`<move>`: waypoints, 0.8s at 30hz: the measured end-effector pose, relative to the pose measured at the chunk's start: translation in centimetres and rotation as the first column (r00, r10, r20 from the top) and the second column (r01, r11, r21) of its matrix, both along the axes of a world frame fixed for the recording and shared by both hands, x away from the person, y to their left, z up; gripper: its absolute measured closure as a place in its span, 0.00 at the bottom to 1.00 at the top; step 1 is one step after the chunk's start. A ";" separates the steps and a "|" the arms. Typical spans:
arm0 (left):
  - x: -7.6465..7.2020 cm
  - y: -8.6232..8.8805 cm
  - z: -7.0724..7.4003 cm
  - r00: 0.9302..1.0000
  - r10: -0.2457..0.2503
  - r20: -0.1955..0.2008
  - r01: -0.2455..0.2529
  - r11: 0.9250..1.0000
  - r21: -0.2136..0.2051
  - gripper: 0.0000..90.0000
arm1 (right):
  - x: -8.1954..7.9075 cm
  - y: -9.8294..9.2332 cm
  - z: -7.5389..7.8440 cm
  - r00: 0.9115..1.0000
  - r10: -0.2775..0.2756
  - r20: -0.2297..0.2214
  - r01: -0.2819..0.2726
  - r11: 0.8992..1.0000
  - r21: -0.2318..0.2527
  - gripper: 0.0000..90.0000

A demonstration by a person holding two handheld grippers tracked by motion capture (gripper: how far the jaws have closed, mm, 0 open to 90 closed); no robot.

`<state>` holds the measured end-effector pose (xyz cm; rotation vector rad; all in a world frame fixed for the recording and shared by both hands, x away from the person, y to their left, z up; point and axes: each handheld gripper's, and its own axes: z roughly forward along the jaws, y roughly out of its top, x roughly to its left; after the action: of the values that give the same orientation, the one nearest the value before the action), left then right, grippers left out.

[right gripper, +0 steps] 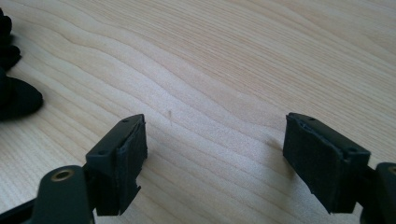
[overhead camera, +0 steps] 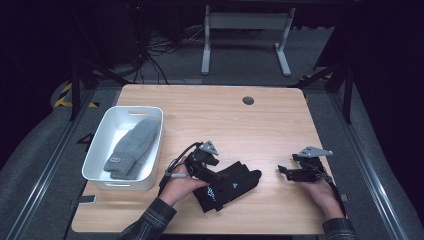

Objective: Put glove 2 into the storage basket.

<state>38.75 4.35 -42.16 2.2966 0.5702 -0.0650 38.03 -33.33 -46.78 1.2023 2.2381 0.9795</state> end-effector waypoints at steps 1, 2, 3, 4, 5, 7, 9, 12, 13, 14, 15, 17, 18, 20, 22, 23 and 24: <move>-0.1 0.0 -0.1 1.000 -0.002 0.004 0.002 1.000 0.002 0.30 | 0.0 0.0 0.0 1.000 0.000 0.000 0.000 1.000 0.000 0.25; -0.4 0.0 -0.2 1.000 -0.007 0.003 0.007 1.000 0.011 0.28 | 0.0 0.0 0.0 1.000 0.000 0.000 0.000 1.000 0.000 0.24; -0.6 -0.1 -0.3 1.000 -0.006 0.008 0.006 1.000 0.010 0.25 | 0.0 0.0 0.0 1.000 -0.001 0.000 0.001 1.000 0.000 0.24; -0.8 -0.2 -0.4 1.000 -0.009 0.009 0.009 1.000 0.015 0.23 | 0.0 0.0 0.0 1.000 -0.001 0.000 0.001 1.000 -0.001 0.24; -1.1 -0.4 -0.6 1.000 -0.005 0.017 0.004 1.000 0.021 0.22 | 0.0 0.0 0.0 1.000 -0.002 0.000 0.002 1.000 -0.001 0.24; -1.6 -0.7 -0.9 1.000 -0.012 0.022 0.011 0.999 0.043 0.19 | 0.0 0.0 0.0 1.000 -0.002 0.000 0.002 1.000 -0.001 0.24; -1.6 -0.8 -1.1 1.000 -0.018 0.023 0.017 0.999 0.048 0.18 | 0.0 0.0 0.0 1.000 -0.002 0.000 0.002 1.000 -0.001 0.24; -2.0 -1.3 -1.7 0.999 -0.017 0.030 0.015 0.997 0.075 0.17 | 0.0 0.0 0.0 1.000 -0.002 0.000 0.002 1.000 -0.001 0.24; -2.0 -1.4 -1.8 1.000 -0.009 0.030 0.007 0.997 0.082 0.17 | 0.0 0.0 0.0 1.000 -0.002 0.000 0.002 1.000 -0.001 0.24; -2.0 -1.4 -1.8 0.999 -0.009 0.041 0.006 0.997 0.080 0.17 | 0.0 0.0 0.0 1.000 -0.002 0.000 0.002 1.000 -0.001 0.24; -2.0 -1.5 -1.9 0.999 -0.009 0.043 0.005 0.997 0.080 0.17 | 0.0 0.0 0.0 1.000 -0.003 -0.001 0.003 1.000 -0.001 0.24; -2.0 -1.7 -2.0 0.999 -0.017 0.049 0.013 0.996 0.094 0.17 | 0.0 0.0 0.0 1.000 -0.003 -0.001 0.003 1.000 0.000 0.24; -2.0 -1.8 -2.1 0.999 -0.027 0.044 0.023 0.995 0.099 0.17 | 0.0 0.0 0.0 1.000 -0.002 -0.001 0.002 1.000 0.000 0.24; -2.0 -2.0 -2.3 0.999 -0.030 0.039 0.026 0.993 0.116 0.17 | 0.0 0.0 0.0 1.000 -0.003 -0.001 0.003 1.000 0.000 0.24; -1.9 -2.3 -2.7 0.998 -0.040 0.045 0.033 0.990 0.134 0.17 | 0.0 0.0 0.0 1.000 -0.003 -0.001 0.003 1.000 0.000 0.24; -1.9 -2.4 -2.8 0.998 -0.042 0.042 0.036 0.990 0.138 0.17 | 0.0 0.0 0.0 1.000 -0.003 -0.001 0.003 1.000 0.000 0.24; -1.9 -2.5 -2.9 0.998 -0.044 0.036 0.038 0.988 0.148 0.17 | 0.0 0.0 0.0 1.000 -0.004 -0.001 0.004 1.000 0.000 0.24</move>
<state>36.87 1.87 -45.07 2.4482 0.5226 0.0024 37.98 -33.31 -46.78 1.2068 2.2363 0.9774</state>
